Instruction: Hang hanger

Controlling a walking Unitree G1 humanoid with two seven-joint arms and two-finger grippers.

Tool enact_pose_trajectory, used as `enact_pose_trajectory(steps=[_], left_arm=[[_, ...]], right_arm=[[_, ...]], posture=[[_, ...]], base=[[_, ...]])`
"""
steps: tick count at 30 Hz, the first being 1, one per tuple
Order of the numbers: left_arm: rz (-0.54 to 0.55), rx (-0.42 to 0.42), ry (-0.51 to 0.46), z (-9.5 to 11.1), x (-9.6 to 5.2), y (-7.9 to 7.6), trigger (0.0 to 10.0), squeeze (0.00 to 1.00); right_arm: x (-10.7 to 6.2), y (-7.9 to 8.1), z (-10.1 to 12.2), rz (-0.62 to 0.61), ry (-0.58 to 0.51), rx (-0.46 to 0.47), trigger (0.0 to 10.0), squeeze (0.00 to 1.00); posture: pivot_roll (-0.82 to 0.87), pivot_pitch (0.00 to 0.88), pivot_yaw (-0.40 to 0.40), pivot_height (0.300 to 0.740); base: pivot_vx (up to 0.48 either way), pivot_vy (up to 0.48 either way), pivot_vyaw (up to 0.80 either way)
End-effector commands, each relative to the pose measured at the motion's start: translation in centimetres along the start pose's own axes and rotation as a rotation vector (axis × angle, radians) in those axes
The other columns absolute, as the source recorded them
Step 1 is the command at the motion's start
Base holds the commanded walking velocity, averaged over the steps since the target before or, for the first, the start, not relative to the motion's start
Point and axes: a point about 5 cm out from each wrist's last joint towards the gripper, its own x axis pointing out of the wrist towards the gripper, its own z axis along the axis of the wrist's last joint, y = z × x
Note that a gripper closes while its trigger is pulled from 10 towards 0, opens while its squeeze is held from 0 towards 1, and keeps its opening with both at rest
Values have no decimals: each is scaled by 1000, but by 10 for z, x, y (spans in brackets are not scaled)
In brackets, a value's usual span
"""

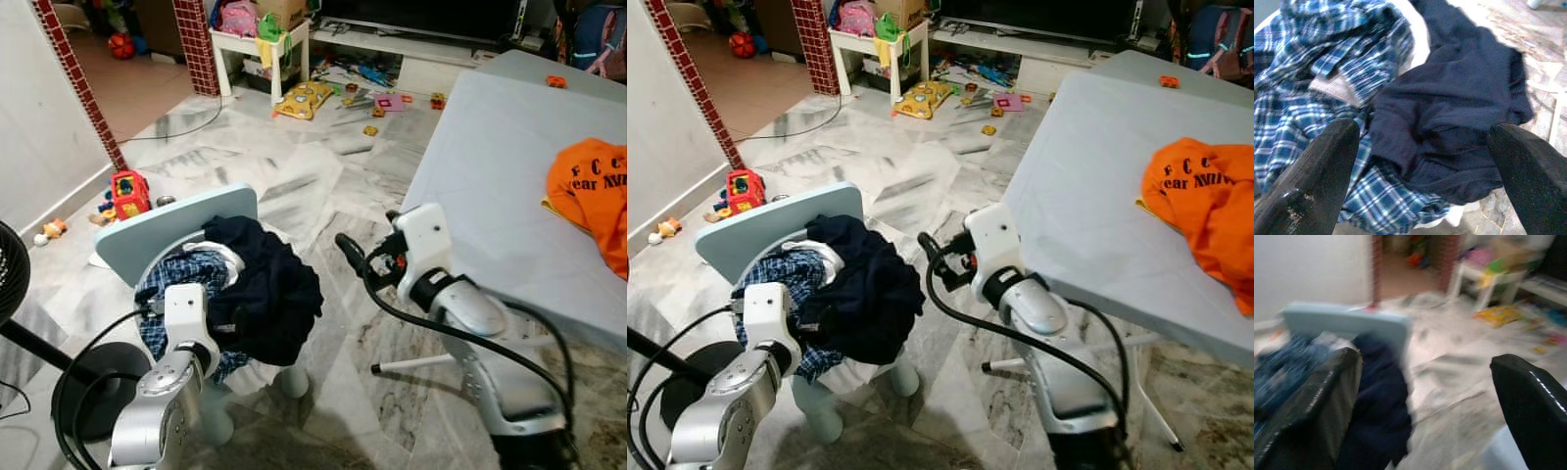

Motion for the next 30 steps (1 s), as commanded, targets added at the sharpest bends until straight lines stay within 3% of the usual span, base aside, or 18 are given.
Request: enact_pose_trajectory(steps=[1,2,7,12,22,23,24,25,30], left_arm=[[-13,1,15,-1,2,-1,10000,0],[-20,-6,29,-1,3,-4,10000,0],[-25,0,32,-3,3,-7,10000,0],[-19,-2,27,0,3,-6,10000,0],[25,35,-49,19,23,7,10000,0],[29,34,-55,20,25,9,9373,0],[27,40,-60,21,29,10,7451,0],[25,34,-61,21,33,11,0,0],[-1,28,-27,16,46,10,0,0]], right_arm=[[-9,6,-12,44,76,16,10000,0],[-24,7,-25,47,135,37,10000,0],[-51,3,-45,-9,244,92,10000,0],[-62,8,-45,-1,284,112,10000,0],[-77,9,-43,-46,312,140,10000,0],[-78,9,-42,-48,312,142,10000,0],[-78,9,-41,-49,313,143,10000,0],[-78,9,-40,-49,311,143,10000,0],[-76,8,-35,-50,301,139,10000,0]], posture=[[-118,171,-33,740],[-130,191,-34,740],[-139,225,-36,740],[-149,256,-31,740],[-187,300,-30,740],[-191,300,-32,740],[-196,301,-35,740],[-204,304,-38,740],[-229,301,-48,740]], base=[[0,0,0],[0,0,0],[0,0,0],[0,0,0],[0,0,0],[0,0,0],[0,0,0],[0,0,0],[0,0,0]])
